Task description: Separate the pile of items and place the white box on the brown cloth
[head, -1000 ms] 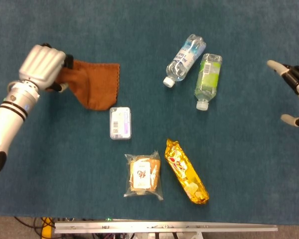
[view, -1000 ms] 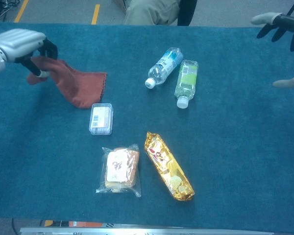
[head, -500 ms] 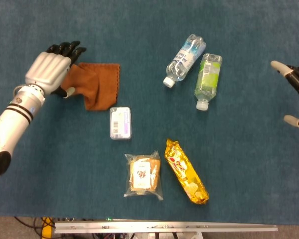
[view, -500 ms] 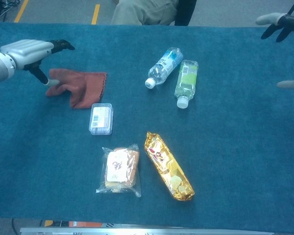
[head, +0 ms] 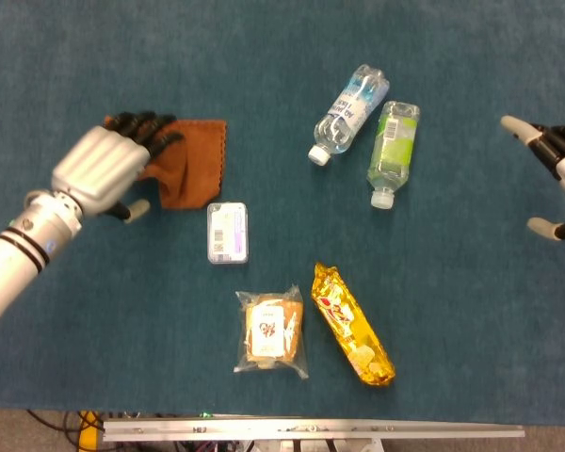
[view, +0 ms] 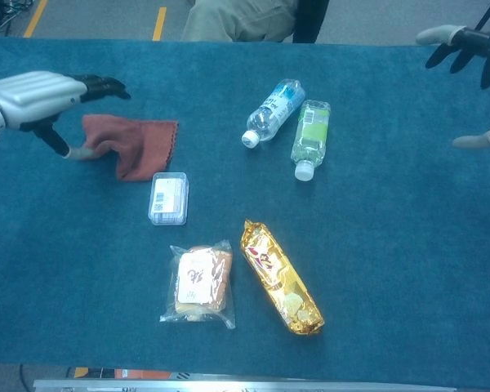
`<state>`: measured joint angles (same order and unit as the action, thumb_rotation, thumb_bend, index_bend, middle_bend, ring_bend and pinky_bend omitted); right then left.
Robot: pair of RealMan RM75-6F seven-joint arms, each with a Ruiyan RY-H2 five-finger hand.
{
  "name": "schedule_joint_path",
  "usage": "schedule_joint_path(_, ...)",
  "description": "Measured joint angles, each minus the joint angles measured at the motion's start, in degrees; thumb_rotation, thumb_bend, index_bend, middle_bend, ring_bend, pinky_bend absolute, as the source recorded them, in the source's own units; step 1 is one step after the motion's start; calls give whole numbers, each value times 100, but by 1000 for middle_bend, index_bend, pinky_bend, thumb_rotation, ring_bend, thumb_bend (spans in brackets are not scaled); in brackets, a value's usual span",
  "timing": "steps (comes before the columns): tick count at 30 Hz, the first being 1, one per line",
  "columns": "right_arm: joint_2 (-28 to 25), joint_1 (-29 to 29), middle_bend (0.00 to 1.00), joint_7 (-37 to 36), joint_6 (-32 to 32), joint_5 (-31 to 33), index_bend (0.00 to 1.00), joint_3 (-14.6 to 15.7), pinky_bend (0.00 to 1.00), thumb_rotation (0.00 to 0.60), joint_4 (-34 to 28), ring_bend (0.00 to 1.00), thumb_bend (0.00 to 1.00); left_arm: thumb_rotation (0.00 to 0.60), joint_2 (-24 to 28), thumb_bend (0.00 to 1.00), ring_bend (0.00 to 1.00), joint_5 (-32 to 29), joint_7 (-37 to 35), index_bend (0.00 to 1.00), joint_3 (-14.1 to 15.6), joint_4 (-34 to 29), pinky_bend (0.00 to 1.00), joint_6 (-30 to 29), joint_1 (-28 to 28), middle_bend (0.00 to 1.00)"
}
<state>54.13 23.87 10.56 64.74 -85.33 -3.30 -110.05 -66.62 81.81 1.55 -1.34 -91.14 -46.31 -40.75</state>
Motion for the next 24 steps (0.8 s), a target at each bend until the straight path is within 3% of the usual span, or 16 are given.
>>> schedule_joint_path(8,21,-7,268,40,-15,66,44,-6,446,600,8,295,0,600,-105,265,0,1240,-172,156,438,-241,95,-196,-56,59)
schedule_joint_path(24,-19,-38,269,57,-36,187,44,-13,447,600,31,295,0,600,-826,265,0,1831,-174,158,698,376,95,-167,-378,59)
